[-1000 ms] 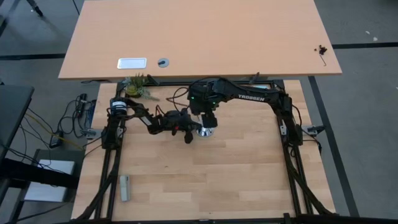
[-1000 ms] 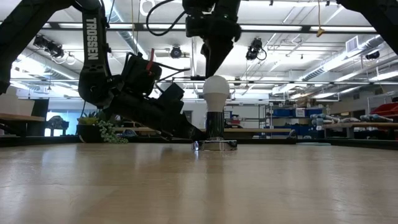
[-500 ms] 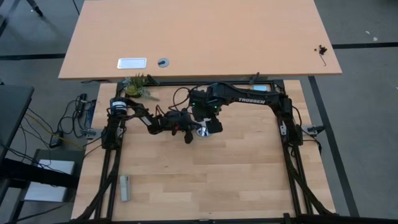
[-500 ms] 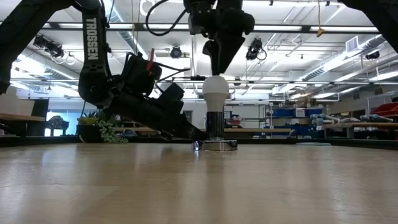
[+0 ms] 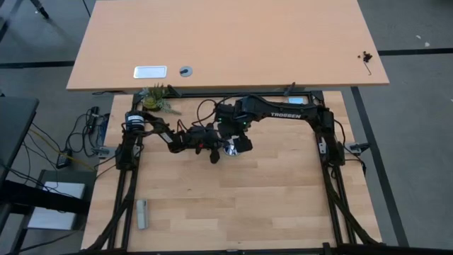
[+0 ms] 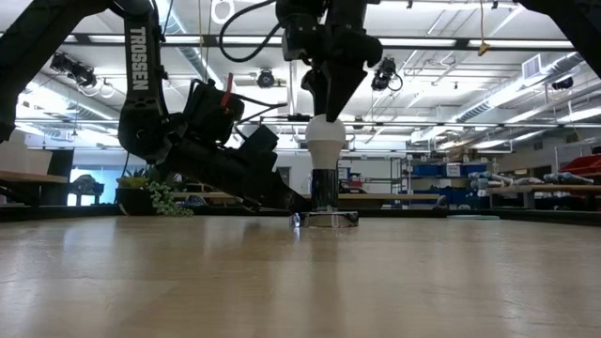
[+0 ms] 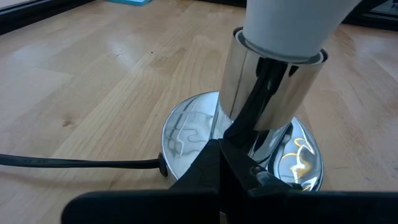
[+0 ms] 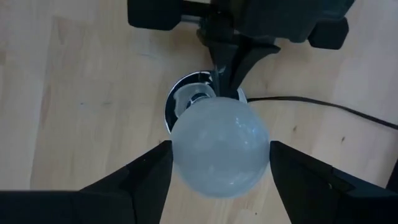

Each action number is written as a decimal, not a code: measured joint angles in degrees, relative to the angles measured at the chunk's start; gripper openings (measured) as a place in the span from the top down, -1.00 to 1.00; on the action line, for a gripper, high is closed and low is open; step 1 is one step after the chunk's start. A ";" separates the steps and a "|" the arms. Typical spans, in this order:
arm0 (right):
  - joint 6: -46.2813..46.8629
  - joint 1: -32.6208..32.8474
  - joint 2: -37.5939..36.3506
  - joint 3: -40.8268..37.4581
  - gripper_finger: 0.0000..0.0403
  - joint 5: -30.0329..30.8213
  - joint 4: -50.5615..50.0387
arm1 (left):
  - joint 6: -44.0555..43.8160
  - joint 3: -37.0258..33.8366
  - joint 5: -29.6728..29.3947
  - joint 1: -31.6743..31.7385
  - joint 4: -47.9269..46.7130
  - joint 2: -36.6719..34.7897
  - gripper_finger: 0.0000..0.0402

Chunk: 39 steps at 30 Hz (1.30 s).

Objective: Screw lightbulb
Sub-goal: Insert the white lightbulb into the silver lamp

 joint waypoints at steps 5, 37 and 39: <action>2.46 0.00 -0.03 -0.48 -0.30 -0.20 1.83 | 0.00 0.00 0.00 0.00 0.00 0.00 1.00; -1.35 -0.04 0.50 6.22 -0.32 -1.58 -2.49 | -0.17 0.00 0.00 0.00 0.00 0.01 1.00; -3.26 0.15 0.60 4.38 -0.32 -0.58 -2.58 | -0.15 -0.02 0.00 0.00 0.00 0.00 1.00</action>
